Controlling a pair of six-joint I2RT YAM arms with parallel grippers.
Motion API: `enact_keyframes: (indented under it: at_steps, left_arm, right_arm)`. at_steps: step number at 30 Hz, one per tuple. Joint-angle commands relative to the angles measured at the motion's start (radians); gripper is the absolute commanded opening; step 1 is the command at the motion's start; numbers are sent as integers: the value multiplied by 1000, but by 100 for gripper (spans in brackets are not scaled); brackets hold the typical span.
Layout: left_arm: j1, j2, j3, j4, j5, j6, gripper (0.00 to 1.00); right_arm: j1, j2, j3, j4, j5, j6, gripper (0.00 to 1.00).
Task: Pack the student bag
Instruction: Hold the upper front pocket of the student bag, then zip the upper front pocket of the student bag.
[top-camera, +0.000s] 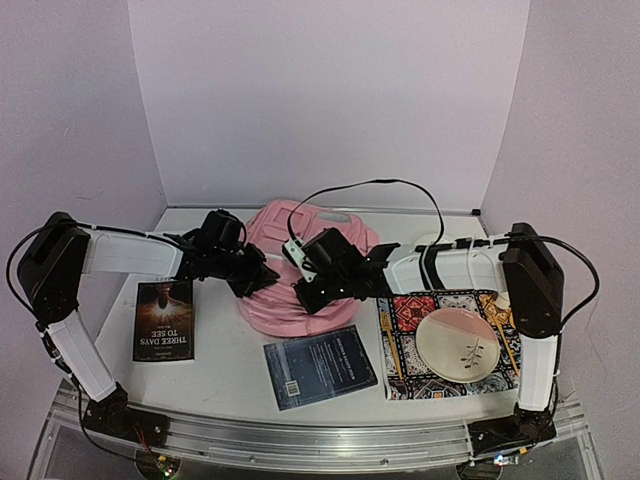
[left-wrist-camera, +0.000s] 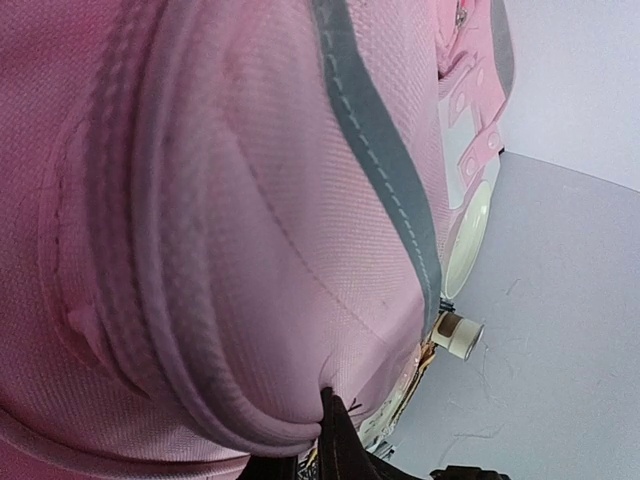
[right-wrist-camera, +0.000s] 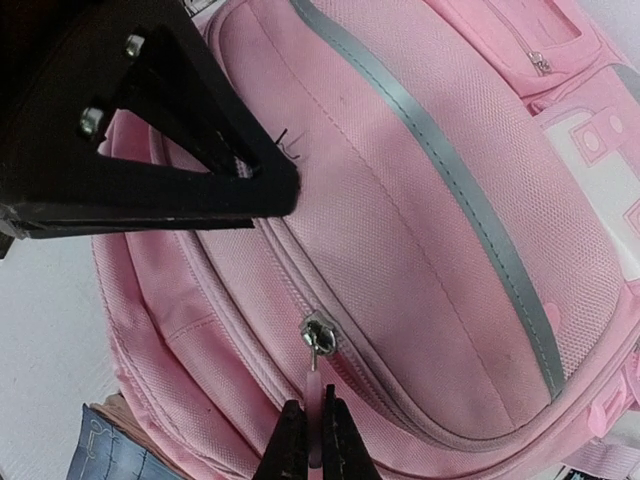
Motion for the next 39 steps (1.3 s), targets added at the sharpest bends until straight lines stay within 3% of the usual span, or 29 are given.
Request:
enact_keyframes:
  at_steps: [1, 8, 16, 33, 39]
  left_arm:
    - [17, -45, -39, 16, -60, 23, 0]
    - [59, -96, -73, -4, -60, 47, 0]
    - [83, -130, -60, -49, -5, 103, 0]
    - [92, -133, 34, -183, 143, 257, 0]
    - [92, -112, 69, -194, 137, 269, 0]
  right_arm:
    - [1, -115, -32, 22, 65, -37, 0]
    - [-28, -203, -153, 5, 116, -82, 0]
    - [-141, -247, -221, 1, 109, -89, 0]
    - [-310, -64, 4, -1, 83, -60, 0]
    - [-313, -36, 43, -3, -61, -74, 4]
